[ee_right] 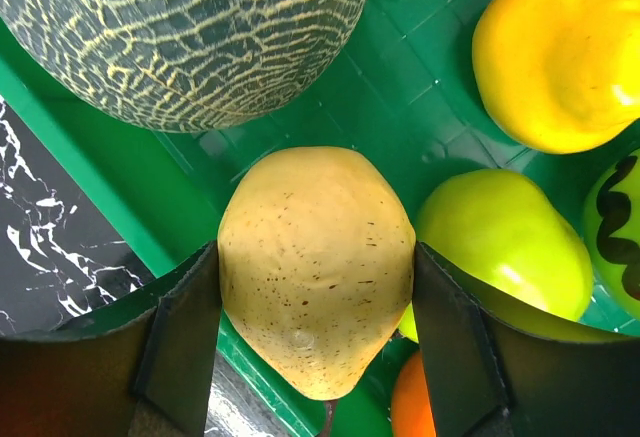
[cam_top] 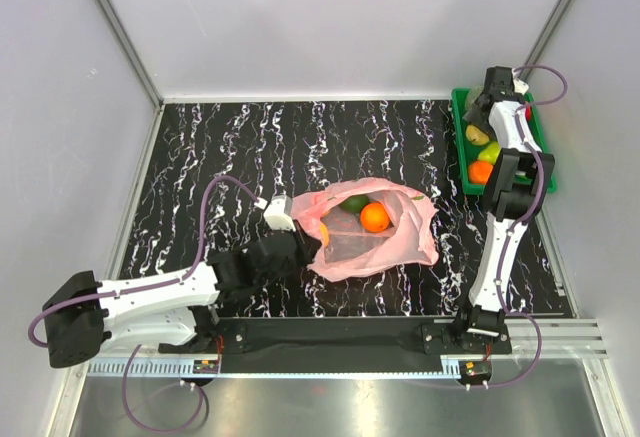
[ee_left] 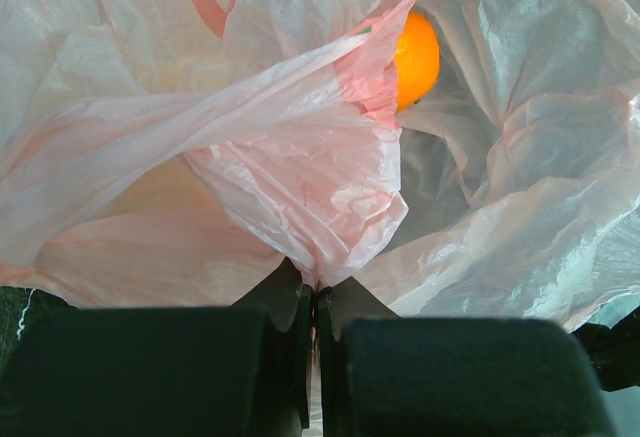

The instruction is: Untie the knot of the plastic bag and take out the fruit

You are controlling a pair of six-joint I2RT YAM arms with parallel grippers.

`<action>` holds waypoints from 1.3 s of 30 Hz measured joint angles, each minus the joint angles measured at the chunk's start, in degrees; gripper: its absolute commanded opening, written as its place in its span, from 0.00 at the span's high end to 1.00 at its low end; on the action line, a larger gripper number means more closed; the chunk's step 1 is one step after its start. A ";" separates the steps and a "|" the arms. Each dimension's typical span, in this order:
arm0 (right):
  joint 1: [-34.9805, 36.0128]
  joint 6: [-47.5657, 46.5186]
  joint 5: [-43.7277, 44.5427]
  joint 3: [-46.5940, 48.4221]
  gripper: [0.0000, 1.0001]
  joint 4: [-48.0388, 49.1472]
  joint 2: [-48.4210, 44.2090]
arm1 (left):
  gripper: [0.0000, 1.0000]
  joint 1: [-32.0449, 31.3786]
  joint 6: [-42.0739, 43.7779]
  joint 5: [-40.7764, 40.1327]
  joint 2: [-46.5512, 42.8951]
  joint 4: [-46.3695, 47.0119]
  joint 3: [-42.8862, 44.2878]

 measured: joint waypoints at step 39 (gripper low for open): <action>44.76 -10.67 -35.43 -57.57 0.31 4.63 -71.69 | 1.00 0.00 0.07 -0.59 3.82 1.60 0.00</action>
